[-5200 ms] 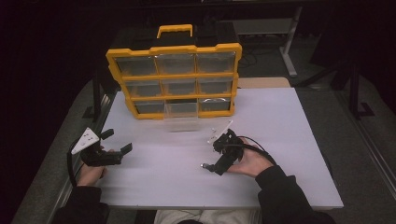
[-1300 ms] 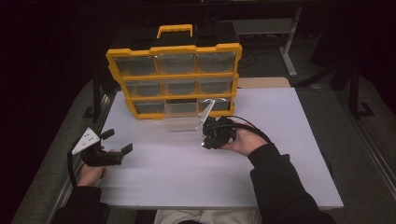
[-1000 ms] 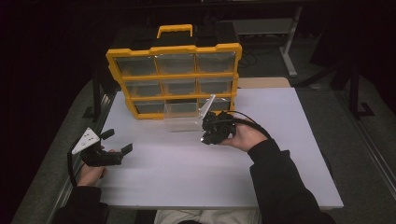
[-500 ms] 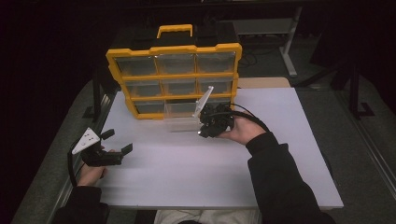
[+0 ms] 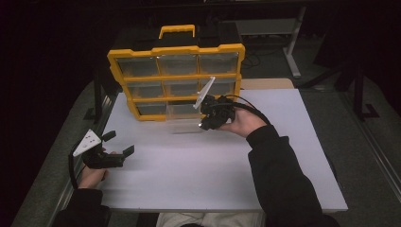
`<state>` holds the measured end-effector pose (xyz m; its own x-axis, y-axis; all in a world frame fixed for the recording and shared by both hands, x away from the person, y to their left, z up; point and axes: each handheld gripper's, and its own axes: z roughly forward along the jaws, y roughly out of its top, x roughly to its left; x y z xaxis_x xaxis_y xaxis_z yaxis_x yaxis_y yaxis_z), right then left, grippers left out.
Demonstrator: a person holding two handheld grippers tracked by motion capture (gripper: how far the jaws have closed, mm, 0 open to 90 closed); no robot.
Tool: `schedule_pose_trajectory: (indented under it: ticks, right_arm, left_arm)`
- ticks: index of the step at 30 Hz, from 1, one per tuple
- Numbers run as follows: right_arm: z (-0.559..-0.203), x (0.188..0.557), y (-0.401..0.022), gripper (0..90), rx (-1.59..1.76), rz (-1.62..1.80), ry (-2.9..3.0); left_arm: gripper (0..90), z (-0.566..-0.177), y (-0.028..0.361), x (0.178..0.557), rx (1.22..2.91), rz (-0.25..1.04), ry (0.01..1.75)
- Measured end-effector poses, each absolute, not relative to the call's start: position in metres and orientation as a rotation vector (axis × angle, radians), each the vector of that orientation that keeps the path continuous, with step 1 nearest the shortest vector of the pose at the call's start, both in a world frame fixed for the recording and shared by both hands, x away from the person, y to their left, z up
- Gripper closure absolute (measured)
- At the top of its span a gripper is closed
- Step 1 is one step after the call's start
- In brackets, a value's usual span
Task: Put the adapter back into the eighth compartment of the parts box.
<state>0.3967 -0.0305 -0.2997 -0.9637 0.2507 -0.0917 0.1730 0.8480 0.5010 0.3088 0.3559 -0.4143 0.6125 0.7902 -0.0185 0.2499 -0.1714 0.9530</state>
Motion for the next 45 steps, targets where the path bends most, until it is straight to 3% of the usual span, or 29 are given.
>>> schedule_pose_trajectory:
  ticks: [25,45]
  right_arm:
    - [-0.285,0.427,-0.018,75.0,0.36,0.738,2.858]
    - [-0.289,0.453,0.018,75.0,0.303,0.723,2.854]
  left_arm:
    - [0.0,-0.414,0.357,0.308,1.693,0.606,0.867]
    - [0.0,-0.414,0.357,0.308,1.689,0.605,0.863]
